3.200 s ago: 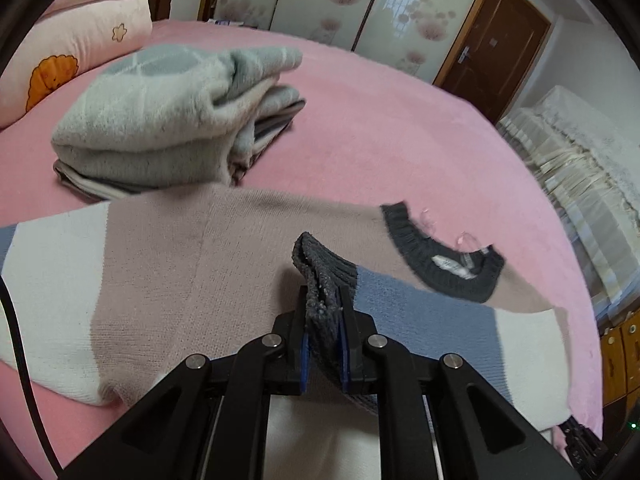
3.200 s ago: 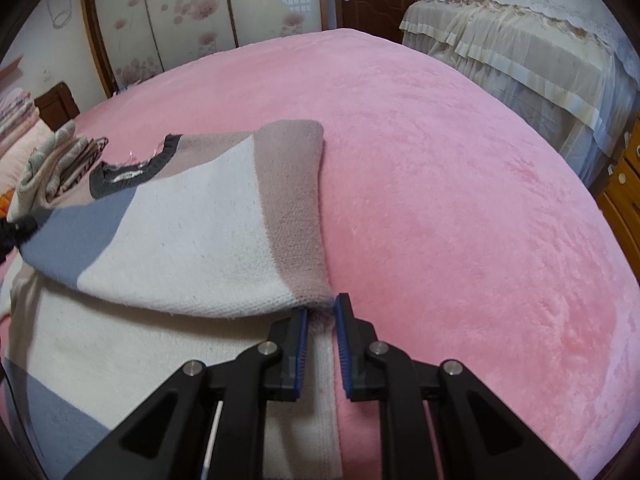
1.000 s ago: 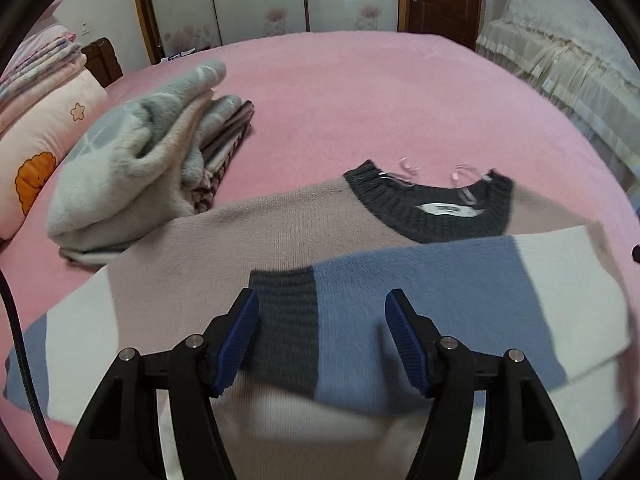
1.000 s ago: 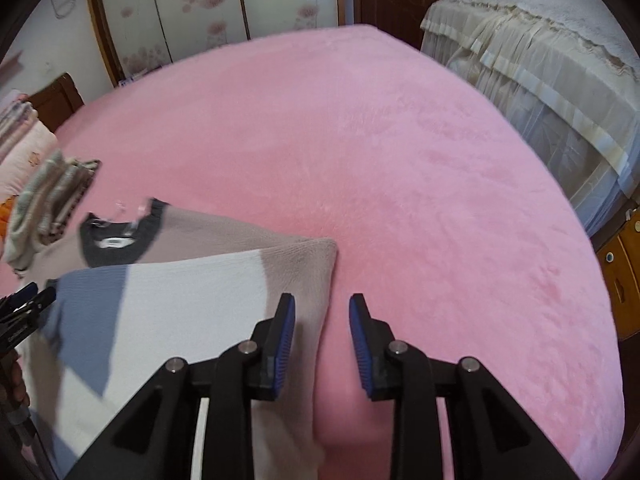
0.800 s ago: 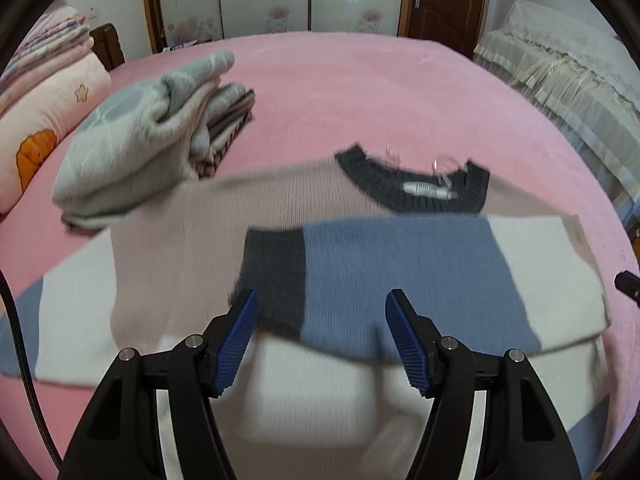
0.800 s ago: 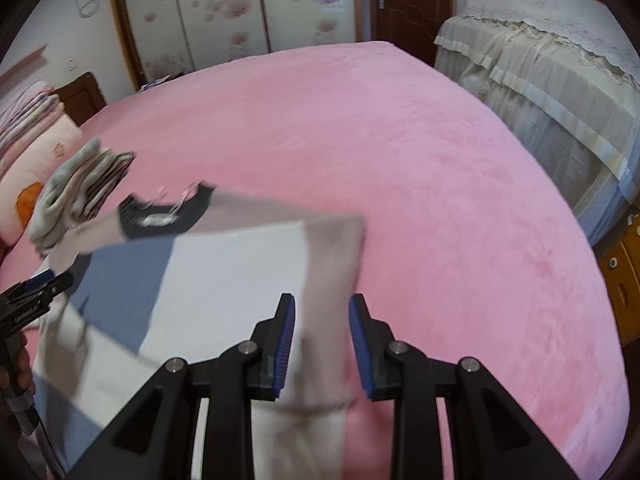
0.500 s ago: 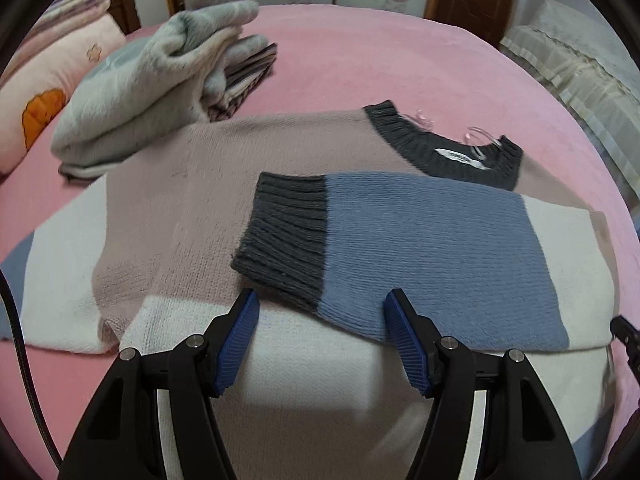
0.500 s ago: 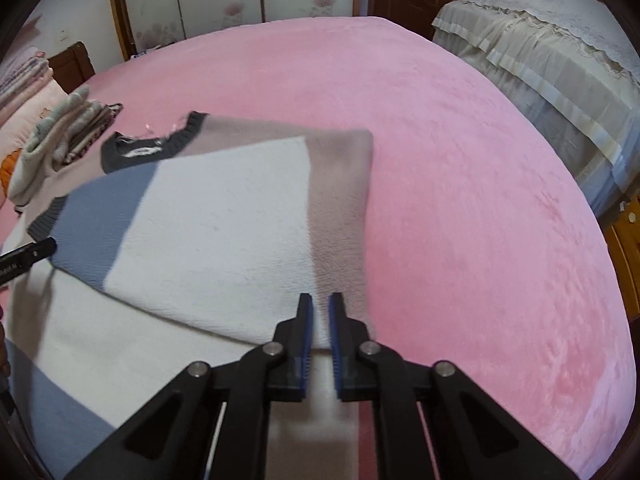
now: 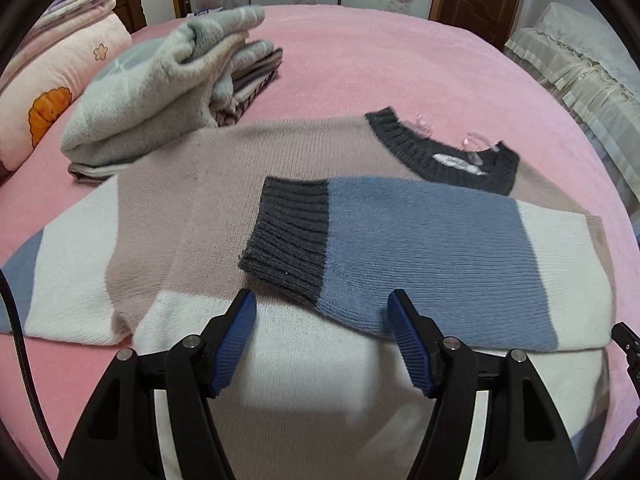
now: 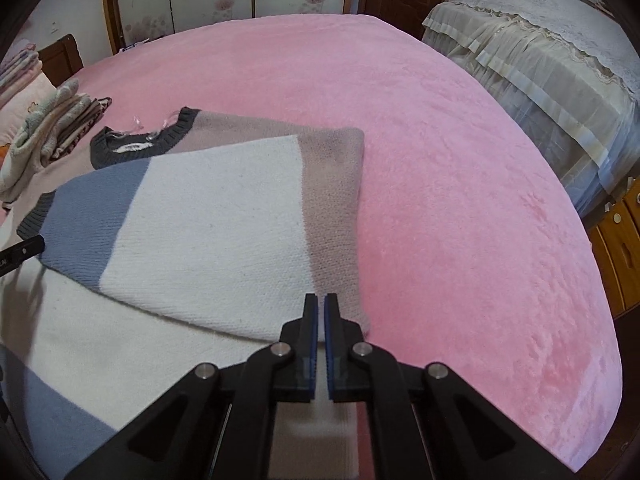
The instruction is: Fold small clothes
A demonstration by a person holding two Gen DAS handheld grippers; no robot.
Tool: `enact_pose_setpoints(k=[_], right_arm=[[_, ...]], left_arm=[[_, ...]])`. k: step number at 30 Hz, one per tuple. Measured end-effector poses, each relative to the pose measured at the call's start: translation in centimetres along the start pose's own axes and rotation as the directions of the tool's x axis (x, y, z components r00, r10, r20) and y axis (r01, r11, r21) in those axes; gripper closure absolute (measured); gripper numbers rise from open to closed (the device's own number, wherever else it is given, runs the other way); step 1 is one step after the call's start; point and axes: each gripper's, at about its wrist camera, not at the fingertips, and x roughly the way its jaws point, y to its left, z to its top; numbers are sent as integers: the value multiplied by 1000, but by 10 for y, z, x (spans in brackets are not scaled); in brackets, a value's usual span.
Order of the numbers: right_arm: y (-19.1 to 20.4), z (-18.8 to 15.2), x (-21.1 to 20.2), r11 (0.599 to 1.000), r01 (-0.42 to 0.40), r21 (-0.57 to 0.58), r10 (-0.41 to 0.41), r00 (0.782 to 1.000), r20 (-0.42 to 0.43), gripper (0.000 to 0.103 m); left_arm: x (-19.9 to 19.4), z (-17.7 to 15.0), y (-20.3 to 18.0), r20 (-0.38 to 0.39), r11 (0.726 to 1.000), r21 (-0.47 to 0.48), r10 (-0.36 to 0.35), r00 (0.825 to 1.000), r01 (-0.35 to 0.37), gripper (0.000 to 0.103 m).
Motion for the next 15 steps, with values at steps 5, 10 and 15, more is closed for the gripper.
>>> enact_pose_setpoints(k=[5,10,15], right_arm=[[2,0,-31,999,-33,13,33,999,33,98],[9,-2,-66,997,-74,16,72,994,84,98],[19,-9,-95,994,-110,26,106,987,122,98]], left_arm=[[-46,0,-8,90,1000,26,-11,996,9,22],[-98,-6,-11,159,998,41,-43,986,37,12],[-143,-19,-6,220,997,23,-74,973,71,3]])
